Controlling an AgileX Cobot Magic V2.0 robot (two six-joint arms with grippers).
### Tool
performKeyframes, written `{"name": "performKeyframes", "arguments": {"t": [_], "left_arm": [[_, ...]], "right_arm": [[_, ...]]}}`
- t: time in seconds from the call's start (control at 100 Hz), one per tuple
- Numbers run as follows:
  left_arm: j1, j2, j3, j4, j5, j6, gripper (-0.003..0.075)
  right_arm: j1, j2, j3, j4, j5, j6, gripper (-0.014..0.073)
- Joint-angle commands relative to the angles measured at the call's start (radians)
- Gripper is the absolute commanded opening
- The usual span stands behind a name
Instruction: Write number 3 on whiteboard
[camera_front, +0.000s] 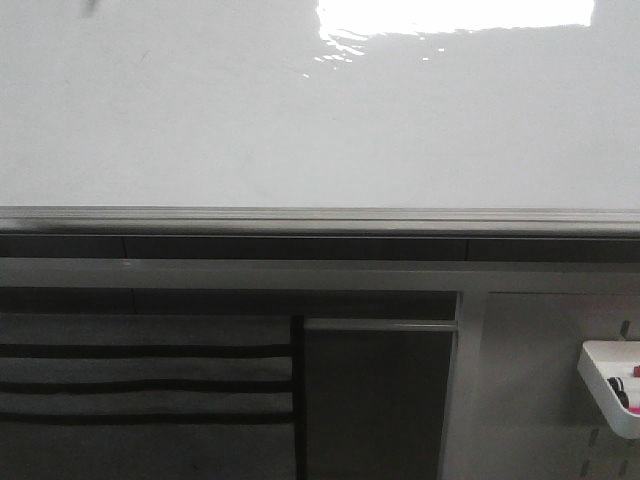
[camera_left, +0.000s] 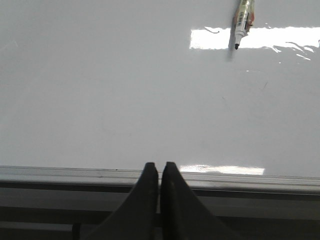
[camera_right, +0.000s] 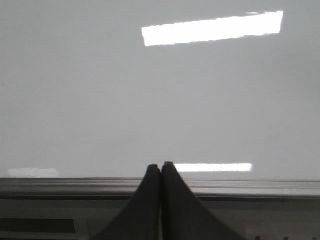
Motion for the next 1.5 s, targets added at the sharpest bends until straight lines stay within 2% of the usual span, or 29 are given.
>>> {"name": "performKeyframes", "arguments": {"t": [0.0,0.17,0.3,0.5,0.65,0.78,1.05,1.49], "left_arm": [[0.002,-0.026,0.002,-0.010,-0.082,0.001,-0.0018],[0.002,-0.026,0.000,-0.010,-0.084,0.001,-0.0018],[0.002,-0.026,-0.057,-0.025,-0.064,0.001,-0.0018],[0.002,0.010,-0.304,-0.030,0.178,0.001,-0.0018],[0.002,0.145,-0.510,0.011,0.345,0.001,-0.0018],[0.002,0.267,-0.614,0.016,0.425,0.001,-0.0018],[0.002,0.371,-0.635,0.016,0.413,0.001,-0.0018],[0.002,0.379,-0.635,0.012,0.389,0.001,-0.0018]], "right_arm": [[-0.008,-0.023,0.022,-0.015,-0.088,-0.010,-0.0067],[-0.008,-0.023,0.020,-0.005,-0.090,-0.008,-0.0067],[-0.008,-0.023,-0.031,0.062,-0.049,-0.008,-0.0067],[-0.008,0.027,-0.280,0.113,0.232,-0.008,-0.0067],[-0.006,0.149,-0.458,0.113,0.367,-0.008,-0.0067],[-0.006,0.272,-0.573,0.113,0.434,-0.008,-0.0067],[-0.006,0.332,-0.601,0.113,0.436,-0.008,-0.0067],[-0.006,0.332,-0.601,0.107,0.433,-0.008,-0.0066]]}}
